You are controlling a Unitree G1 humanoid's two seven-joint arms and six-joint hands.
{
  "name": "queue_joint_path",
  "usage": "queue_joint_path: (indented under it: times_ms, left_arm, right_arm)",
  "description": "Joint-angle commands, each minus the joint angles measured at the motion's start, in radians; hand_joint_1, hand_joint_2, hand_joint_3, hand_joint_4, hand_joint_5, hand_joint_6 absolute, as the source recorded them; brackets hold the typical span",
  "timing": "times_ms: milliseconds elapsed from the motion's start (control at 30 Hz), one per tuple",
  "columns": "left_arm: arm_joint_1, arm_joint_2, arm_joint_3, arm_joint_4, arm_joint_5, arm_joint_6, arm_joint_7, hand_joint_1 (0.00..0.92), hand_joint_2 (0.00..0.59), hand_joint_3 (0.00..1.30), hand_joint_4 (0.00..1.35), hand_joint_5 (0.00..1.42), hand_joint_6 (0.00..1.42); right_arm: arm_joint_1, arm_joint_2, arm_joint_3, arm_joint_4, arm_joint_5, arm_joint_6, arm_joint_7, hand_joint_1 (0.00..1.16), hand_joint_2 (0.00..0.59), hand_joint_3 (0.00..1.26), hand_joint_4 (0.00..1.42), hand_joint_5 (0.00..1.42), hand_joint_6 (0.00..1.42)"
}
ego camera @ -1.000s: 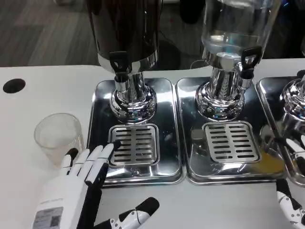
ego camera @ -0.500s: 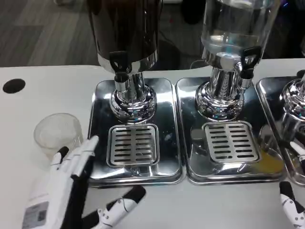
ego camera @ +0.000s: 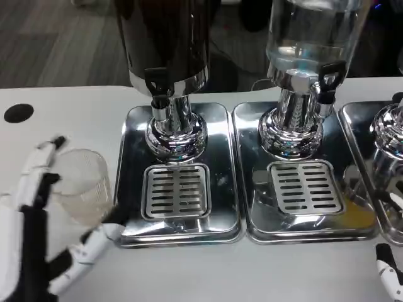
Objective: Grasp the cup under the faucet to collect the drink, then remove the cup.
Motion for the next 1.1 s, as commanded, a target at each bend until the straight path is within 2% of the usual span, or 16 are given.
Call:
queue_joint_path:
  times_ms: [33,167,333,467,700,1100]
  left_arm:
    - [-0.055,0.001,0.048,-0.029,0.011,0.129,-0.087,0.019,0.045,0.17,0.12,0.34,0.34]
    - [-0.155,0.033,0.066,-0.012,0.058,0.267,-0.191,0.022,0.04,0.17,0.11,0.35,0.35]
    - [-0.256,0.071,0.064,0.055,0.084,0.361,-0.244,0.049,0.034,0.17,0.11,0.38,0.45]
    - [-0.3,0.092,0.054,0.102,0.089,0.403,-0.249,0.053,0.037,0.17,0.11,0.41,0.52]
    - [-0.349,0.114,0.031,0.168,0.108,0.462,-0.255,0.064,0.031,0.17,0.12,0.44,0.54]
    - [-0.423,0.163,-0.012,0.282,0.099,0.51,-0.258,0.094,0.035,0.18,0.14,0.47,0.57]
  right_arm:
    - [0.009,-0.009,0.001,0.007,0.012,-0.034,0.01,0.62,0.503,0.15,0.0,0.0,0.0]
    - [0.026,-0.008,0.007,-0.005,0.015,-0.056,0.017,0.62,0.503,0.15,0.01,0.0,0.0]
    - [0.054,-0.01,0.001,-0.008,0.03,-0.089,0.024,0.62,0.503,0.15,0.01,0.0,0.0]
    - [0.072,-0.015,-0.013,0.0,0.044,-0.115,0.028,0.61,0.503,0.15,0.01,0.0,0.0]
    - [0.089,-0.019,-0.034,0.023,0.07,-0.154,0.036,0.61,0.503,0.15,0.02,0.0,0.0]
    - [0.121,-0.018,-0.049,0.039,0.092,-0.23,0.047,0.61,0.503,0.15,0.02,0.01,0.0]
